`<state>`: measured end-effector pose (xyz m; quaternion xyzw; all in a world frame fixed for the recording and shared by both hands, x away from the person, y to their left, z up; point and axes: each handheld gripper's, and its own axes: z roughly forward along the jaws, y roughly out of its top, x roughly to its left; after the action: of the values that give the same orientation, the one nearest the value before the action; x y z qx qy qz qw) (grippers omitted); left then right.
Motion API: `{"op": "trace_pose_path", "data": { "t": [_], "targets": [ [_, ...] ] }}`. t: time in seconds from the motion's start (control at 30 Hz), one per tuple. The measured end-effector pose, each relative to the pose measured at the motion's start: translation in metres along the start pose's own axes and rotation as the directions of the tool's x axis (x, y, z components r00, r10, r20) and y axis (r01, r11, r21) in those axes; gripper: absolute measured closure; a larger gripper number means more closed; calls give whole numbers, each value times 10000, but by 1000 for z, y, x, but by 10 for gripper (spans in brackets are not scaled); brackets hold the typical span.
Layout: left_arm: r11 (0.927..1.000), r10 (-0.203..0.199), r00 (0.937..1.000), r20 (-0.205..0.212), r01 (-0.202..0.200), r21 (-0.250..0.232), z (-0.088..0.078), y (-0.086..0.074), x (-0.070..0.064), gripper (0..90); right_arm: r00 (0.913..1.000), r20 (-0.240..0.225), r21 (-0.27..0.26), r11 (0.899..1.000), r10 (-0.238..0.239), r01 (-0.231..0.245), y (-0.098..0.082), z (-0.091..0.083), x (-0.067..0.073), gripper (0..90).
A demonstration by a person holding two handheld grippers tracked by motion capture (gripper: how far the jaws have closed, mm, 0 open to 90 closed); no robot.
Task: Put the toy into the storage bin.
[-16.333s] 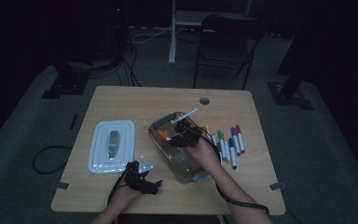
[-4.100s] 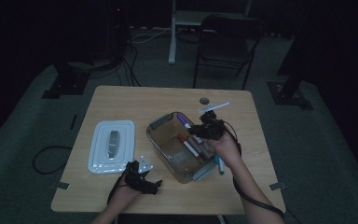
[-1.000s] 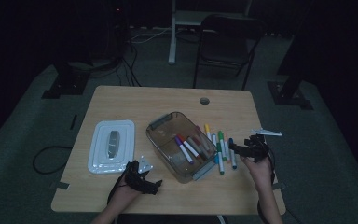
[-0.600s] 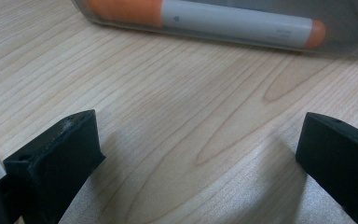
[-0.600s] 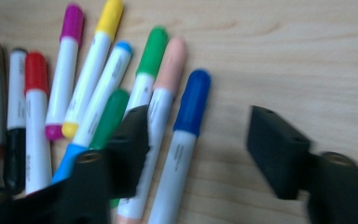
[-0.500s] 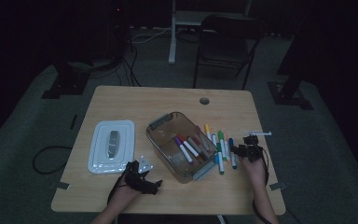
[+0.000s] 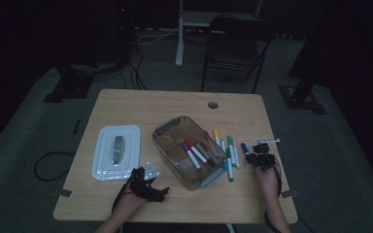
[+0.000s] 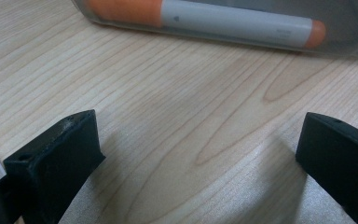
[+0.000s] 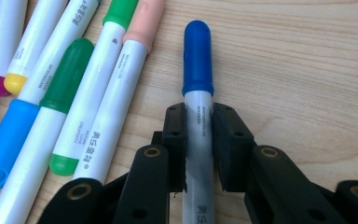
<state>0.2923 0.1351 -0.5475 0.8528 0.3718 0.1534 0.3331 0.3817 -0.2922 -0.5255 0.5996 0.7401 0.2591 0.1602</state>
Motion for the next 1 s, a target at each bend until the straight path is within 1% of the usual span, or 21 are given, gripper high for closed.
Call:
{"op": "trace_pose_path", "data": {
  "t": [0.07, 0.13, 0.23, 0.27, 0.4, 0.43, 0.5, 0.63, 0.77, 0.8, 0.87, 1.0],
  "targets": [
    [10000, 0, 10000, 0, 0, 0, 0, 0, 0, 4, 10000, 57, 3, 10000, -1, 1, 1, 1, -2, 760],
    [10000, 1, 10000, 0, -1, -1, 0, 0, 0, 4, 9997, 159, 6, 9999, -160, 160, 2, -1, 0, 763],
    [10000, 2, 10000, 0, -2, 1, 0, 0, 0, 4, 9998, 64, -106, 9998, -164, 165, 3, -5, 1, 764],
    [10000, 3, 10000, -3, -3, 1, 0, 0, 0, 4, 9996, 45, -161, 9994, -291, 292, 6, -9, 1, 764],
    [10000, 1, 10000, -2, -1, 0, 0, 0, 0, 4, 9992, -200, -448, 9984, -339, 330, 15, -23, 3, 765],
    [10000, 6, 10000, -1, -6, 2, 0, 0, 0, 4, 9989, -290, -609, 9975, -379, 361, 18, -28, 4, 765],
    [10000, 1, 10000, -1, -1, -1, 0, 0, 0, 4, 9975, -449, -812, 9954, -544, 507, 26, -38, 8, 765],
    [10000, 23, 10000, -7, -23, 1, 0, 0, 0, 4, 9935, -713, -1349, 9878, -887, 785, 43, -58, 20, 765],
    [10000, 8, 10000, -1, -8, 6, 0, 0, 0, 4, 9847, -1096, -1733, 9781, -1358, 1156, 60, -75, 36, 765],
    [10000, 8, 10000, -1, -8, 6, 0, 0, 0, 4, 9847, -1096, -1733, 9781, -1358, 1156, 60, -75, 36, 765],
    [10000, -13, 10000, -5, 13, -12, 0, 0, 0, 4, 9761, -1352, -1959, 9703, -1702, 1420, 69, -85, 49, 765],
    [10000, 22, 10000, -16, -22, 7, 0, 0, 0, 4, 9610, -1731, -2258, 9585, -2155, 1743, 81, -96, 69, 765]
  ]
}}
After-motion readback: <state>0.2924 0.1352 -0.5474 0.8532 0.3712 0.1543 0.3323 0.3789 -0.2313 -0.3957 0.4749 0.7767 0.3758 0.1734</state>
